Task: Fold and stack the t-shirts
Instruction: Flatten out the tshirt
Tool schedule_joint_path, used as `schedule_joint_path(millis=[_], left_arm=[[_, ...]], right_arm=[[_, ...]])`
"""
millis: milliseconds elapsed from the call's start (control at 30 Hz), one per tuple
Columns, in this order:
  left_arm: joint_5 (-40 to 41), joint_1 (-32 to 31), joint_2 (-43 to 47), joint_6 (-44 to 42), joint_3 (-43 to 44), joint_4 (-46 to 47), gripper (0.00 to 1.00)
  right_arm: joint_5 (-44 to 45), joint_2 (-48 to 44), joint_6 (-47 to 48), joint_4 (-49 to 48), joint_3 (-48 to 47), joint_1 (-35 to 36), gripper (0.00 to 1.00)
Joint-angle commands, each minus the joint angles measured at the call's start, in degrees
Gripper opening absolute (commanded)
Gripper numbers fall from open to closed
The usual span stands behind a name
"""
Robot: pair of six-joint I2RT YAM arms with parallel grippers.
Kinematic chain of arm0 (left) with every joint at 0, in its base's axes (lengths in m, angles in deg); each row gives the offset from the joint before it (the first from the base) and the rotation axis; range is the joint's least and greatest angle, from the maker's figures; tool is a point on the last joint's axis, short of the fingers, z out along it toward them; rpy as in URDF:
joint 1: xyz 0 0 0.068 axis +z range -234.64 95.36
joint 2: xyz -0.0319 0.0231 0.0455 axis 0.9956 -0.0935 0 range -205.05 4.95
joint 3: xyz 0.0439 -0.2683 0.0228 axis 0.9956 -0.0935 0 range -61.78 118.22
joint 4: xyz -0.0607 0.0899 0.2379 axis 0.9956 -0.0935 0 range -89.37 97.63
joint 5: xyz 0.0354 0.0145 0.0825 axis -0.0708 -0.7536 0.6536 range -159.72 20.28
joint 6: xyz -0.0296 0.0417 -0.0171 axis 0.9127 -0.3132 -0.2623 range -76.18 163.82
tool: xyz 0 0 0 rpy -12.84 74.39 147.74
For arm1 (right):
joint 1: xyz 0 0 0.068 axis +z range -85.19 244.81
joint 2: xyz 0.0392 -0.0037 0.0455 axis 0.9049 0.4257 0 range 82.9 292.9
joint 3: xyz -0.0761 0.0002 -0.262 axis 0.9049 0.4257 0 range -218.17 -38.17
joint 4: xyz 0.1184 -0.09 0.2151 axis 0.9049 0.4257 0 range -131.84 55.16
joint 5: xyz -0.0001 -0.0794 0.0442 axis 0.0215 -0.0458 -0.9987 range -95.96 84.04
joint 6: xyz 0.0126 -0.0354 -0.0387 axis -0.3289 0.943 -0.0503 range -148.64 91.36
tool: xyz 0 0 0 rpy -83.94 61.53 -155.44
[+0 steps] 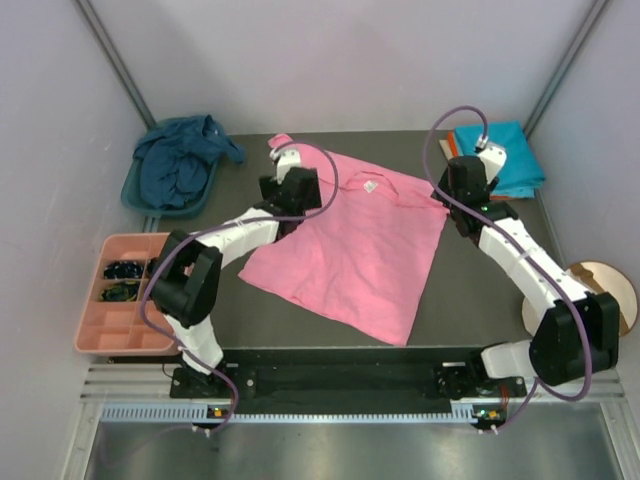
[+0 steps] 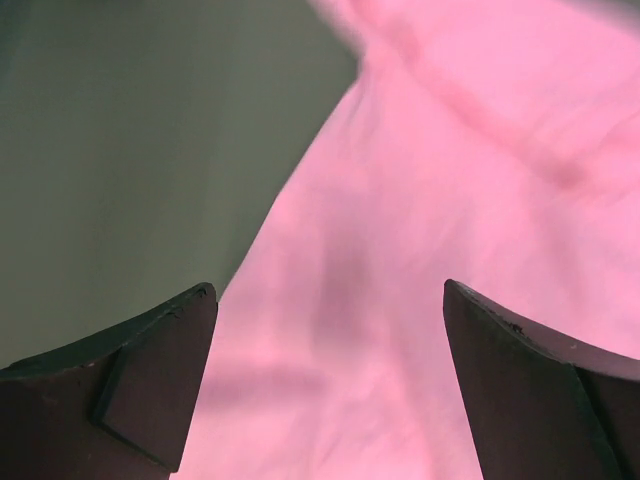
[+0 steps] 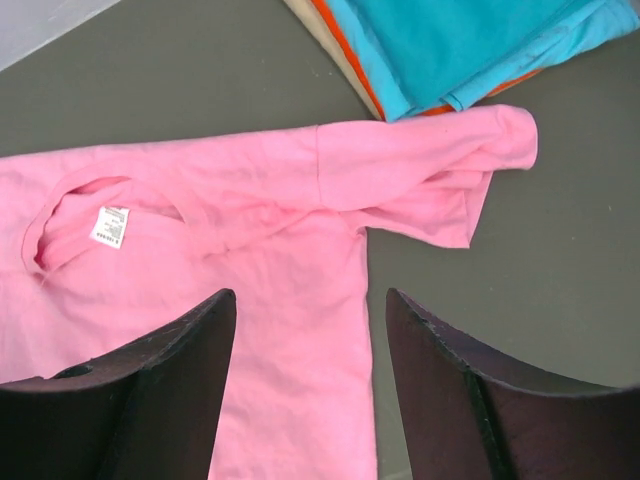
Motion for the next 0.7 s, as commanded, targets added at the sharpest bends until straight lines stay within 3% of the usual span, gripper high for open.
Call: schedule_joint_path(millis=[0, 167, 667], left_arm=[[1.5, 0.9, 7.6, 9.2, -9.0, -13.1, 0.99], [0.0, -0.7, 15.8, 14.4, -20.3, -15.7, 0.99], [1.7, -0.9, 18.1, 18.5, -25.3, -20.1, 0.99]], right_arm=[[-2.5, -4.9, 0.7, -0.1, 1.5, 0.1, 0.62], [-3.1, -5.8, 0.7, -0.3, 2.9, 0.1, 0.62], [-5.7, -5.3, 0.6, -0.8, 3.4, 0.2, 0.63]])
